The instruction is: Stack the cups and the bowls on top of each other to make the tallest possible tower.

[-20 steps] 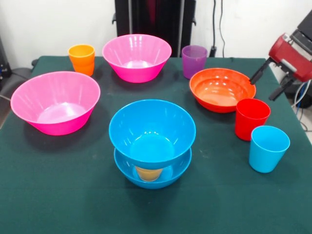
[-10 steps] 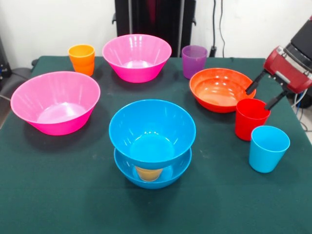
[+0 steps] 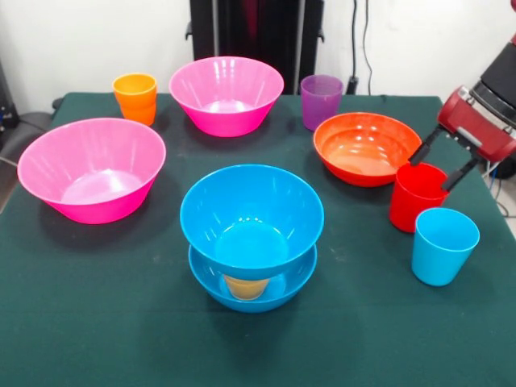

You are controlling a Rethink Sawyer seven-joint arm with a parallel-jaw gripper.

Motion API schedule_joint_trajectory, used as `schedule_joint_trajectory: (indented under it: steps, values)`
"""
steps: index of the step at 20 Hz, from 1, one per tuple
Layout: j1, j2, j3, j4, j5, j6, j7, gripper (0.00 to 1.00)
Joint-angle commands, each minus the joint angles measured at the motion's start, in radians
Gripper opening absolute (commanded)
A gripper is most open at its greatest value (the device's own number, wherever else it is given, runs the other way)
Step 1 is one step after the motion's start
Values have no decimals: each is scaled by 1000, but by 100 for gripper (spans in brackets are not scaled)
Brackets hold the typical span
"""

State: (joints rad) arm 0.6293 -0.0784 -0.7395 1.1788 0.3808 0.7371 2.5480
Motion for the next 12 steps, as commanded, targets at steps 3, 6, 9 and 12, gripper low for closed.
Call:
schedule_joint_trajectory:
  steps: [3, 6, 9, 12]
  values:
    - [-18, -37, 118, 19, 49, -9, 190, 100]
    - [-17, -43, 109, 15, 51, 6, 186, 100]
    - [-12, -65, 83, 16, 36, 45, 174, 100]
    - [-21, -98, 77, 22, 20, 66, 142, 100]
